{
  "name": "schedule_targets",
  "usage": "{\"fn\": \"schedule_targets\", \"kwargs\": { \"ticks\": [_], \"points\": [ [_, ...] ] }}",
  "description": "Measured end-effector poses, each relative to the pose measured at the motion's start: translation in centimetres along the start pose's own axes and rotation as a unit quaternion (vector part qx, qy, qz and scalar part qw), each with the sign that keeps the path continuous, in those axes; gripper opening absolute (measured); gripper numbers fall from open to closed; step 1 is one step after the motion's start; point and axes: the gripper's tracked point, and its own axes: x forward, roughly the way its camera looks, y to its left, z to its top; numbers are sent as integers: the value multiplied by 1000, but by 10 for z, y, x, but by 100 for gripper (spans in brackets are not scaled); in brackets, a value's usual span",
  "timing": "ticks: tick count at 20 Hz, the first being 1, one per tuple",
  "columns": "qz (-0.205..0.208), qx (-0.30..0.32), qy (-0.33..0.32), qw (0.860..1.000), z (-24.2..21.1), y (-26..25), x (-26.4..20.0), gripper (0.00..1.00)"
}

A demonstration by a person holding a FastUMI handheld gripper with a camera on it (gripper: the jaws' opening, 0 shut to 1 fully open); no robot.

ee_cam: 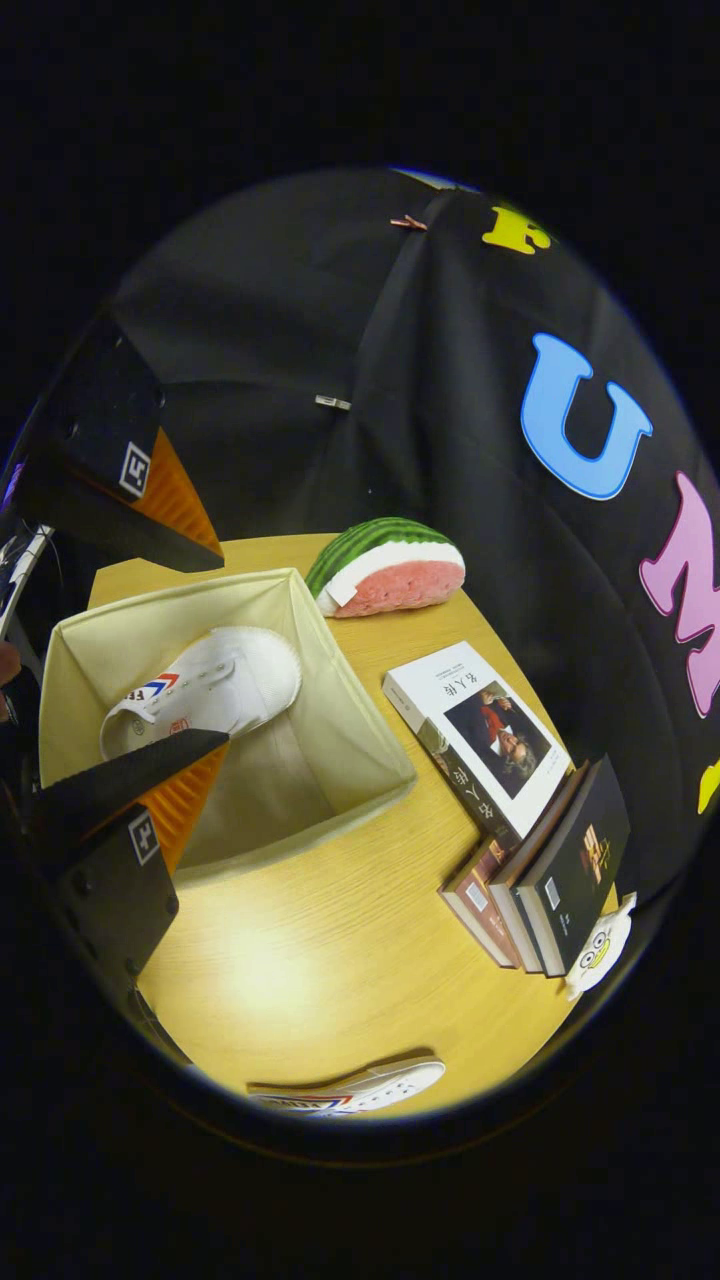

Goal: Open the storage box then place both shoes into the box .Put the left shoe in first, then the right shoe, with the right side of both shoes facing outward in a uniform manner.

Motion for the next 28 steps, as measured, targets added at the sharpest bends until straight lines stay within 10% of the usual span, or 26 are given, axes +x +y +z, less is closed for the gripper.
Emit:
{"fn": "schedule_targets", "kwargs": {
  "ticks": [11,21,28],
  "points": [
    [47,-50,-4,998,31,-69,-127,97],
    [-113,-152,-108,976,110,-292,-195,97],
    [-193,-169,-17,966,86,-426,-181,97]
  ]
}}
